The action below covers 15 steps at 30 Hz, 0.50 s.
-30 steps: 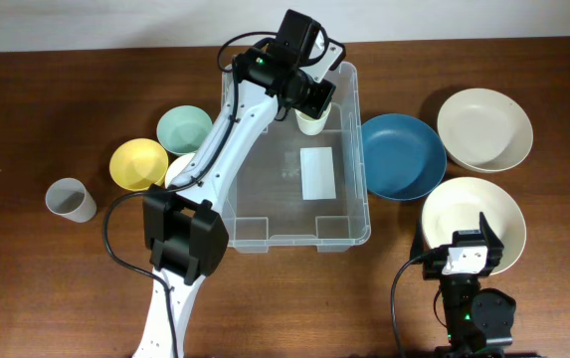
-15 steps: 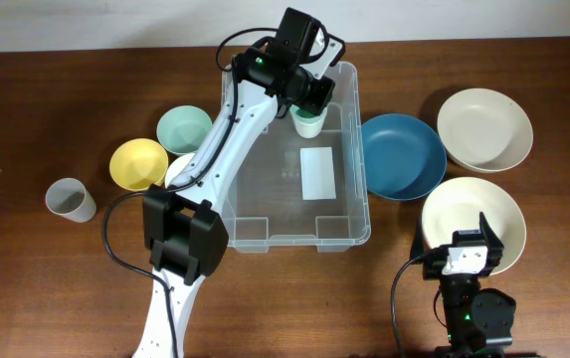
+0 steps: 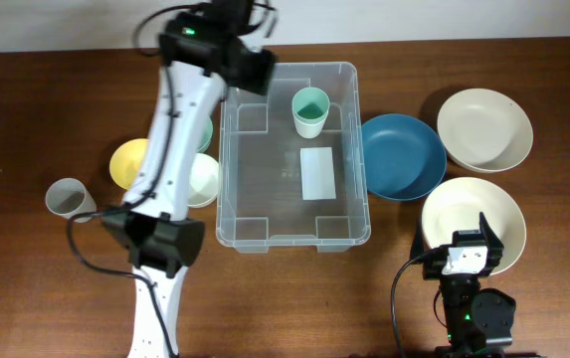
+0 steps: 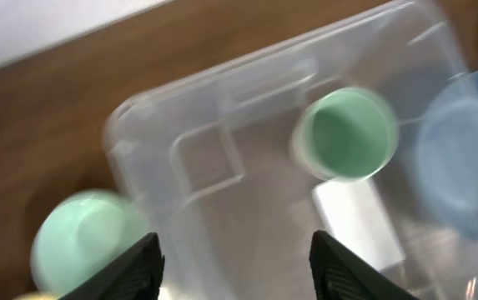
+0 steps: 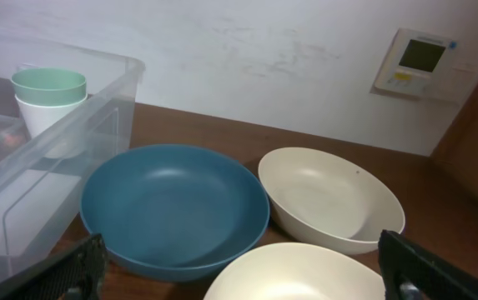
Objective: Pack container
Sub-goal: 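Withdraw the left gripper to the grey cup at the far left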
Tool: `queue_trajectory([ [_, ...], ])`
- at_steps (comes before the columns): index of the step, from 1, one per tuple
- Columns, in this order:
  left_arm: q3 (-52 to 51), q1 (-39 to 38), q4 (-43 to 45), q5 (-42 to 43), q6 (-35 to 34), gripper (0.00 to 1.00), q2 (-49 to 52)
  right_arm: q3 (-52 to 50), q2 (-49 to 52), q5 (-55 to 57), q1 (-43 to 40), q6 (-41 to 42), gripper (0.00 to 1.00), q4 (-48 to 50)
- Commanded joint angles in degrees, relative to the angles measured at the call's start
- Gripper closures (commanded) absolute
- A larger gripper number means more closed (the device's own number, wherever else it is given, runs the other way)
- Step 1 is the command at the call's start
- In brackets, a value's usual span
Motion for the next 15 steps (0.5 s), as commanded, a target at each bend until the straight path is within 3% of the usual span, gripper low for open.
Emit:
queue_trajectory([
  [1,1.38,2.49,-2.86,-1.11,-0.85,0.41,-4.50,-0.31,-0.33,0.92,-0.39,-0.13,0.01,-0.31],
  [6,1.38,4.92,-5.88,-3.06,-2.21,0.41,-8.55,-0.31,-0.33,0.92,-0.39,-0.13,0.01,-0.28],
  [12,1.38,5.70,-12.35,-16.55,-7.45,0.40,-13.55,-0.31,-0.33,0.92,-0.39,-0.13,0.01,-0.28],
  [15,1.38,5.70,-14.86,-18.64,-8.33,0.40,-15.78,-0.31,-0.33,0.92,-0.39,-0.15,0.01,-0.28],
])
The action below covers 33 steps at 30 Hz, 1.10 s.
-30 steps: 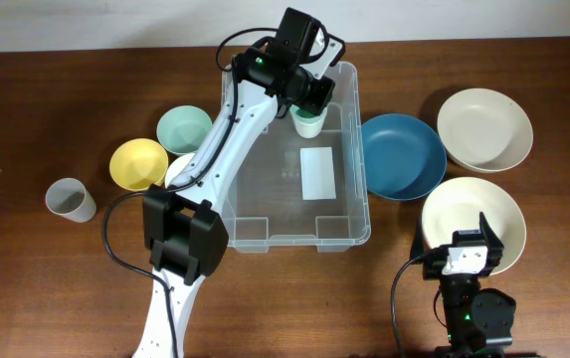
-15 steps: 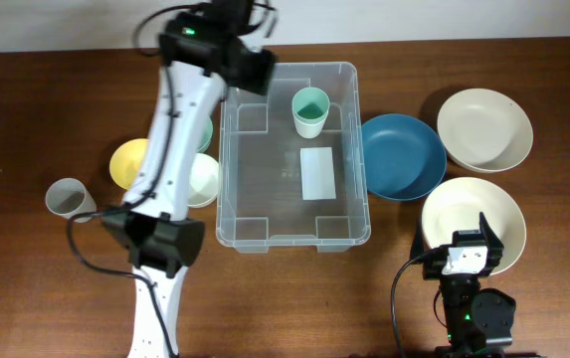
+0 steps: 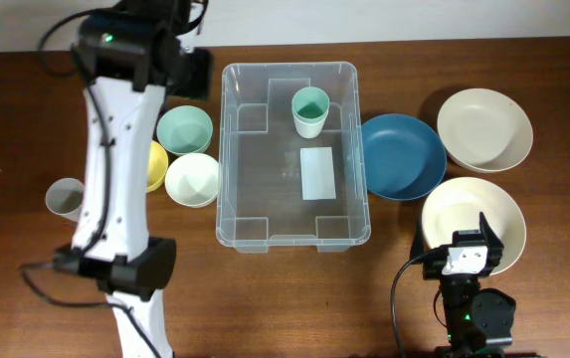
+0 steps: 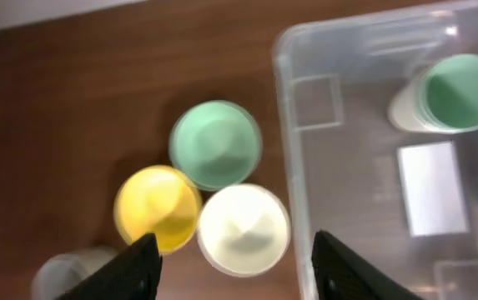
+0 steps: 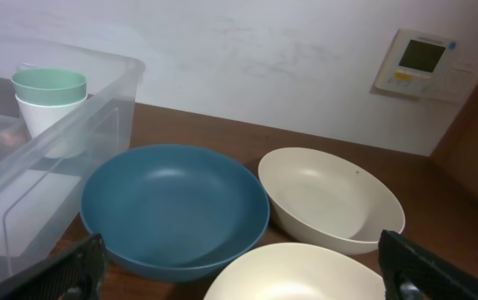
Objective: Pack container
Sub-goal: 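Withdraw the left gripper to the grey cup at the far left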
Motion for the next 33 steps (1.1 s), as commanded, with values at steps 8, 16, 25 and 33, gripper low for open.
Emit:
queue_trajectory([
  [8,1.07,0.28,-1.31,-6.51,-4.48,0.40,-10.36,-0.31,-0.33,0.92,-0.39,-0.15,0.01,-0.31],
  [16,-0.83,0.22,-1.31,-2.86,-5.20,0.39,-22.03,-0.31,-0.33,0.92,-0.39,-0.17,0.01,-0.31],
  [25,-20.57,0.22,-1.29,-5.90,-11.41,0.39,-42.56,-0.31,-0.33,0.92,-0.39,-0.17,0.01,-0.31],
  [33,-46.12,0.24,12.31,-27.58,-17.75,0.33,-55.41,-0.31,-0.33,0.92,-0.39,-0.17,0.01,-0.31],
])
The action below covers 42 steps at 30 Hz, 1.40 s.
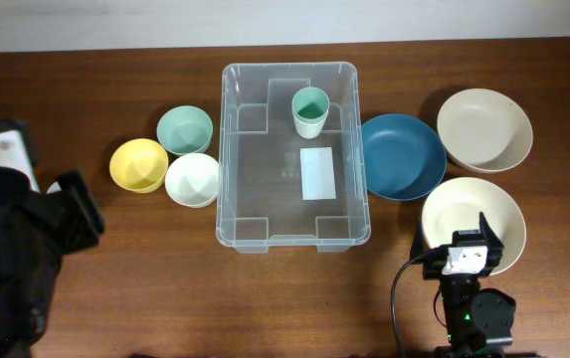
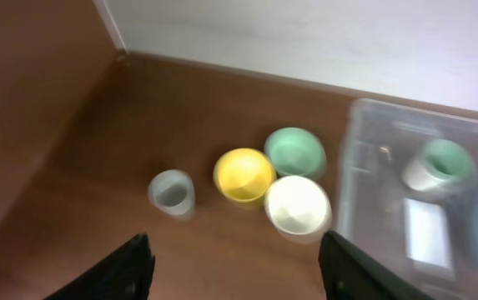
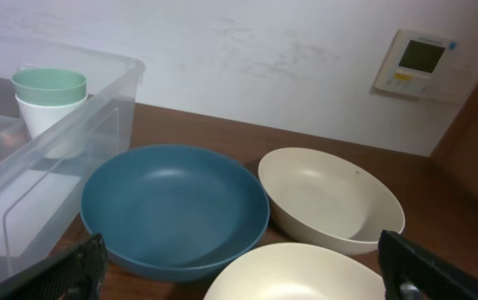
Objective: Pack container
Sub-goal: 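Withdraw the left gripper to the grey cup at the far left, then pinch the grey cup's rim with the left gripper and lift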
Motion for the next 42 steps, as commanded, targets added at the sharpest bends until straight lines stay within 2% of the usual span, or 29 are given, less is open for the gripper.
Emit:
queue_trajectory([
  [1,-12.50,0.28,9.14,-12.66,-3.19,0.28,-1.81,-0.31,-0.33,0.90,-0.39,-0.13,0.01,-0.31],
  [4,-24.94,1.90,22.93,-12.87,-1.01,0.25,-2.51,-0.31,-0.33,0.90,-0.39,-0.15,0.01,-0.31],
  [6,-31.52,4.26,31.01,-12.24,-1.05,0.13,-1.88,-0.31,-0.33,0.92,-0.39,-0.15,0.01,-0.31],
  [7,-34.23,5.84,34.62,-10.88,-1.03,0.02,-1.36,-0.31,-0.33,0.92,-0.39,-0.15,0.01,-0.31],
  [10,-39.21,13.03,41.79,-1.49,-1.01,0.01,1.84,-0.31,-0.33,0.90,-0.39,-0.13,0.01,-0.28],
  [17,-39.43,31.98,42.12,21.29,0.57,0.04,12.52,-0.31,-0.33,0.90,-0.39,-0.15,0.01,-0.31],
  [21,-39.43,38.88,39.63,28.24,1.14,0.07,18.80,-0.31,-0.33,0.90,-0.39,-0.13,0.01,-0.28],
  [25,-39.43,41.33,38.27,29.90,1.33,0.11,25.22,-0.31,-0.33,0.90,-0.39,-0.15,0.01,-0.31],
  [32,-39.43,39.65,40.81,30.75,3.39,0.17,33.57,-0.31,-0.33,0.90,-0.39,-0.15,0.01,-0.31],
  [42,-39.45,39.06,43.71,28.20,3.54,0.21,38.32,-0.31,-0.33,0.90,-0.39,-0.15,0.01,-0.28],
])
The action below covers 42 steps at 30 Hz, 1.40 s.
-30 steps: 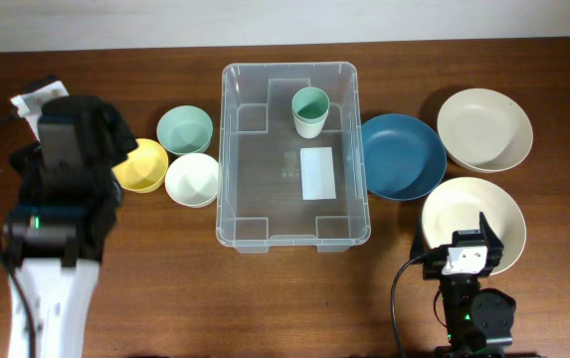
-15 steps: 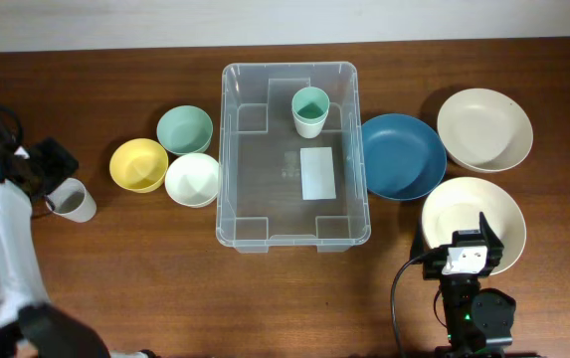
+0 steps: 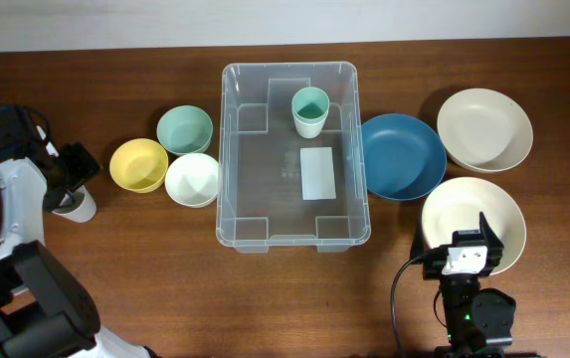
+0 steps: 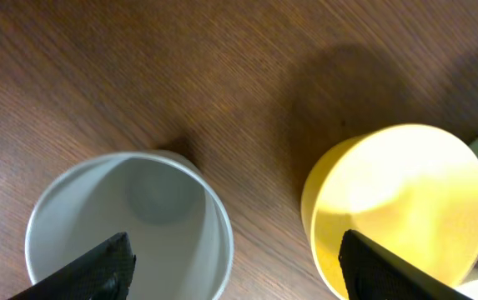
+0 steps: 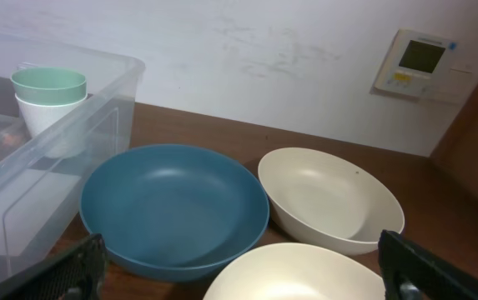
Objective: Pack container
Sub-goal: 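Pinch the grey cup's rim with the left gripper and lift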
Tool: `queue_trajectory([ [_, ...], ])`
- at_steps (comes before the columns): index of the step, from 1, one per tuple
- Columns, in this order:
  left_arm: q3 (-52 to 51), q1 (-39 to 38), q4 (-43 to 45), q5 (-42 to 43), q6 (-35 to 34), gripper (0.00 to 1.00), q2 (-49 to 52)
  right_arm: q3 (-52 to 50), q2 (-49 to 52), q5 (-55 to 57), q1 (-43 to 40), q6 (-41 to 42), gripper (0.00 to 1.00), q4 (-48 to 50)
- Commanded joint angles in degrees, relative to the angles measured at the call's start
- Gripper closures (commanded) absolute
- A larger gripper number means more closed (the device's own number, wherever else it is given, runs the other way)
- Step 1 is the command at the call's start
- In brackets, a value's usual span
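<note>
The clear plastic container (image 3: 265,224) stands mid-table with a green cup nested in a white cup (image 3: 309,109) at its back; these cups (image 5: 49,98) also show in the right wrist view. A grey cup (image 3: 76,207) stands upright at the far left. My left gripper (image 3: 66,171) hangs open low over it, one finger above the grey cup's (image 4: 130,225) mouth and the other above the yellow bowl (image 4: 397,196). My right gripper (image 3: 467,257) rests open at the front right, beside the nearest cream bowl (image 5: 297,271).
A green bowl (image 3: 185,128), a yellow bowl (image 3: 139,164) and a white bowl (image 3: 192,179) cluster left of the container. A blue bowl (image 3: 401,155) and two cream bowls (image 3: 483,129) (image 3: 474,221) lie to its right. A white card (image 3: 317,172) lies on the container floor.
My left gripper was high above the table's left side, looking down on the cup and bowls; now it is low, right over the grey cup. The right arm has not moved.
My left gripper was open over the container's back left corner, with the green cup standing inside. Then it was over the three small bowls, then high above the left side, and now it is down at the grey cup. The right arm stayed still.
</note>
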Motion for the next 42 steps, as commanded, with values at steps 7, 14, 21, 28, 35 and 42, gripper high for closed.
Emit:
queue_trajectory([
  [7,0.02,-0.04,0.50,-1.18,1.11,0.53,4.00,-0.31,-0.33,0.92,-0.39,0.00,0.01,-0.31],
  [14,0.02,0.00,0.50,-1.22,1.14,0.79,4.33,-0.31,-0.33,0.92,-0.39,0.00,0.01,-0.31],
  [21,0.04,0.00,0.79,-2.95,1.14,0.99,4.31,-0.31,-0.33,0.92,-0.39,0.00,0.01,-0.31],
  [28,7.02,-0.70,0.04,-1.31,1.40,0.99,1.66,-0.31,-0.33,0.92,-0.39,0.00,0.01,-0.31],
  [35,17.35,-8.66,5.90,8.74,12.46,0.99,-4.94,-0.31,-0.33,0.92,-0.39,0.00,0.01,-0.31],
  [42,18.49,-22.49,21.24,8.68,22.77,0.99,-8.09,-0.31,-0.33,0.92,-0.39,0.00,0.01,-0.31],
])
